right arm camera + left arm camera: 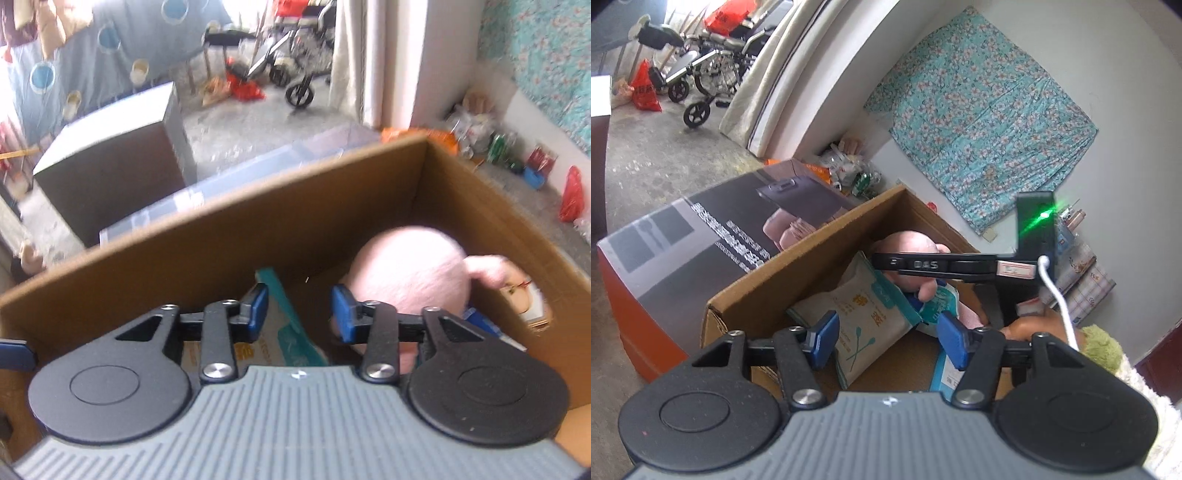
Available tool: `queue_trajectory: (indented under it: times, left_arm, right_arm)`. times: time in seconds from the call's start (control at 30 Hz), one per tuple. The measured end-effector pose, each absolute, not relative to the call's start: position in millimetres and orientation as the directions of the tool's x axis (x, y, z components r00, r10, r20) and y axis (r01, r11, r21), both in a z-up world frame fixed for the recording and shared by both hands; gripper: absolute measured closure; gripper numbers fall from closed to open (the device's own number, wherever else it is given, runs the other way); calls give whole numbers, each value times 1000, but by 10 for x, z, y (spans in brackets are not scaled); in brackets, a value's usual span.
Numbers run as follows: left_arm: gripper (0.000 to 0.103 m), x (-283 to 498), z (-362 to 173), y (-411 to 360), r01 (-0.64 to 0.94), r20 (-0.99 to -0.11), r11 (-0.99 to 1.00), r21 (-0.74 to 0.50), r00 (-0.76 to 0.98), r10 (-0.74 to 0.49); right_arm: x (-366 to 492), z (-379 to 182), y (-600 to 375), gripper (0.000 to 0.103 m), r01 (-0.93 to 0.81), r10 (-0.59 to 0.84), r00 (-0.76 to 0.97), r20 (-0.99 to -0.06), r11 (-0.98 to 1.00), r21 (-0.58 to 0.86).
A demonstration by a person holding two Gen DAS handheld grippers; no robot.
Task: Organize soft objects
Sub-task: 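Move both grippers back to the blue towel on the table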
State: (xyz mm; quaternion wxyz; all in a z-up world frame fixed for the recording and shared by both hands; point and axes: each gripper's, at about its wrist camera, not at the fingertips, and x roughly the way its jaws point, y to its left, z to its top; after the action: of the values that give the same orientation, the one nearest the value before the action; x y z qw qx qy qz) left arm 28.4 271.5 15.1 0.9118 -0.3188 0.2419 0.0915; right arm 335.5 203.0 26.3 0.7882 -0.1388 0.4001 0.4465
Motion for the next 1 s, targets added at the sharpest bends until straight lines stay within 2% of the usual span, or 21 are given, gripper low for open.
queue_trajectory:
  times: [0.17,0.3,0.37,0.43,0.57,0.7,0.73,0.83,1.0]
  left_arm:
    - [38,141,283,2607,-316,-440,807,-499,895,78]
    - [28,41,423,2454,-291,-383,849,-441,916,115]
    - [21,20,480,2367,-269,-369,867,-420,923,108]
    - [14,8,536,2281,-233,-358,880,-413,930,78]
    - [7,-3,634,2015,-139,-319,906,-400,948,4]
    - [2,103,695,1610,-12,-298,930,-367,949,-105]
    - [2,144,707,1483,26,-296,934,-357,945,-139]
    - [2,272,715,1082,131,-293,936,-328,928,-232]
    - [2,548,633,363,302,-328,913,-274,863,-385]
  right_arm:
    - [3297,676,1523,62,-786,668,308,-677,580,214]
    - [3146,1066,818,62,-744,742,324,-587,583,326]
    - [3010,1261,313,59,-715,762,351,-545,594,369]
    - [2831,1448,-210,50,-674,752,403,-521,629,387]
    - [2360,1736,-1297,47,-560,668,544,-509,740,373]
    - [1790,1886,-2374,31,-437,569,695,-440,820,371]
    - [1645,1865,-2602,30,-398,528,732,-431,845,358]
    - [1209,1678,-3172,28,-264,389,821,-419,908,327]
    - [918,1021,-3724,28,-87,278,855,-439,910,406]
